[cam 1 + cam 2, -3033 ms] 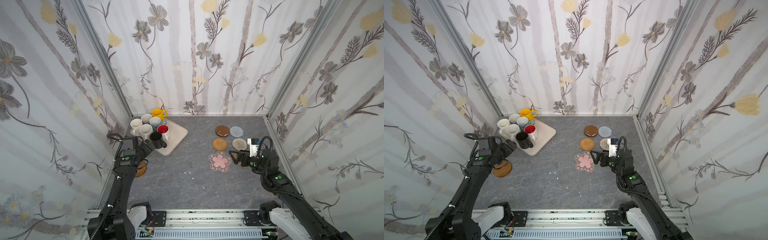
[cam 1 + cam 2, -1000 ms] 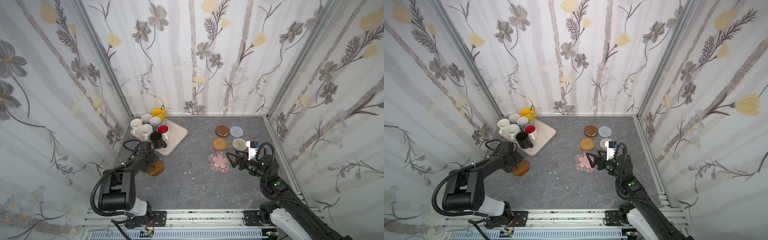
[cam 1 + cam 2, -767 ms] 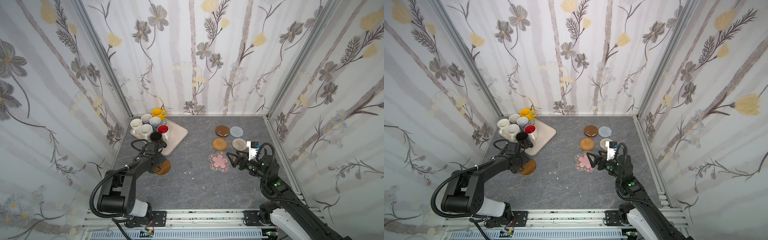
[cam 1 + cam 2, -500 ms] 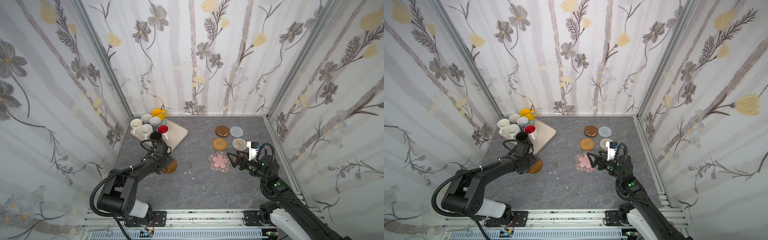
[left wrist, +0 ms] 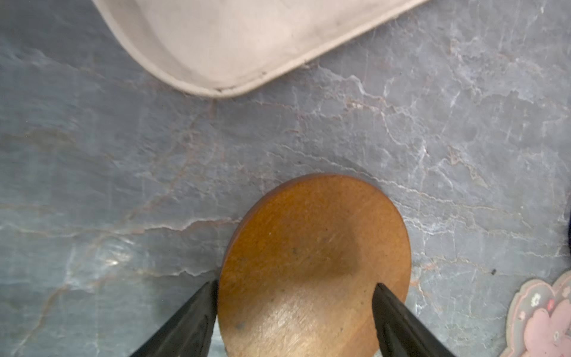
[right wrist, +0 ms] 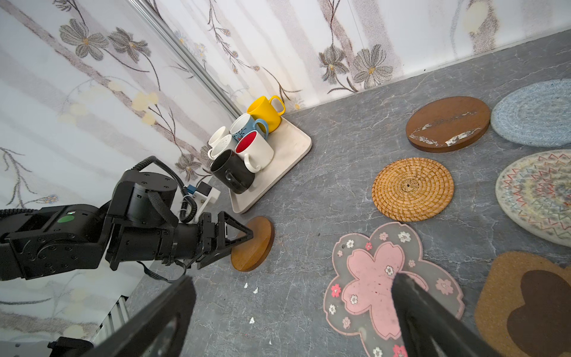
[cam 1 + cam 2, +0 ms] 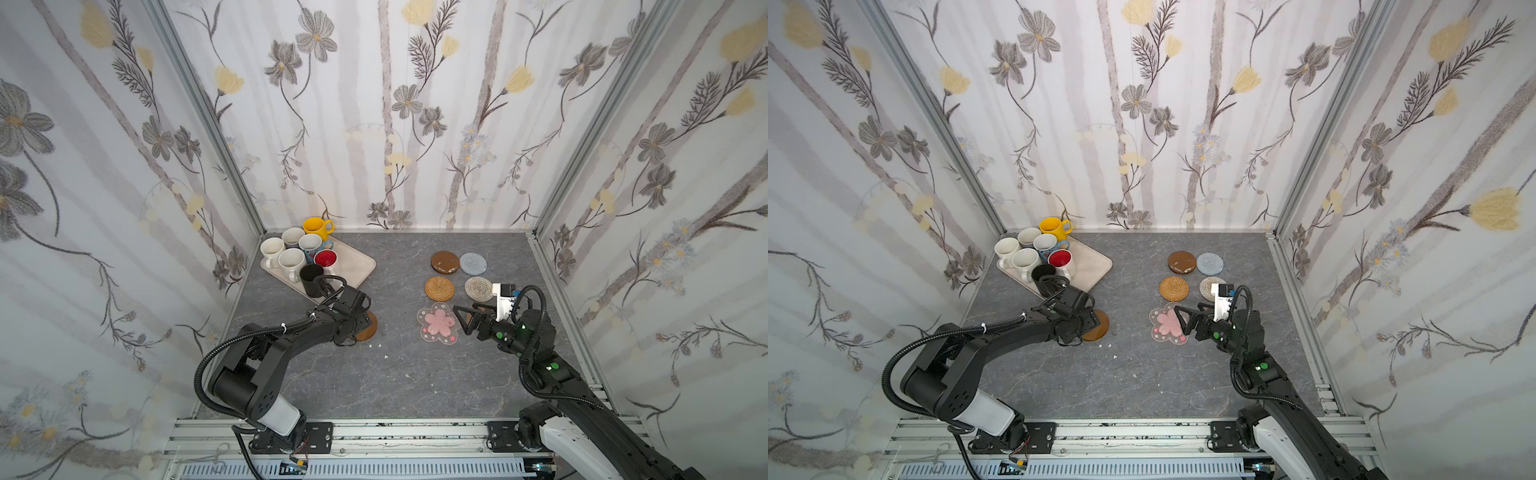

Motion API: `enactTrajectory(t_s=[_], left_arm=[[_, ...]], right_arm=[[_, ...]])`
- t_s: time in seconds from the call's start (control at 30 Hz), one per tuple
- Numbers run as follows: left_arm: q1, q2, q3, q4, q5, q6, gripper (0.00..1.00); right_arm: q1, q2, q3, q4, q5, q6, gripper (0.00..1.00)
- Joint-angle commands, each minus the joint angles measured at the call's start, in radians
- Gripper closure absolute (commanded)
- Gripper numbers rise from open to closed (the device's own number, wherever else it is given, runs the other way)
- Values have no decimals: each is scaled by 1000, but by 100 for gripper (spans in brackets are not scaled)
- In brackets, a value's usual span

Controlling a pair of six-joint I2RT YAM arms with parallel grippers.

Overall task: Place cups on coasters
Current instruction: Move the coaster to the center of the table.

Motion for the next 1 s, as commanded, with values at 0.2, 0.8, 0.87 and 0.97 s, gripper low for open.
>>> enactTrajectory(t_s=[0.2, 0.8, 0.87, 0.97], left_arm=[[-17, -134, 66, -111, 45, 110, 15], [278, -547, 164, -204, 204, 408, 0], [316, -572, 187, -236, 227, 444, 0], [321, -605, 203, -266, 190, 449, 0]], right_arm=[[49, 147, 95, -55, 39, -91, 0], [392, 845, 760, -332, 297, -140, 0], [423, 935, 856, -364, 316, -134, 0], [455, 1071, 1016, -431, 329, -135, 0]])
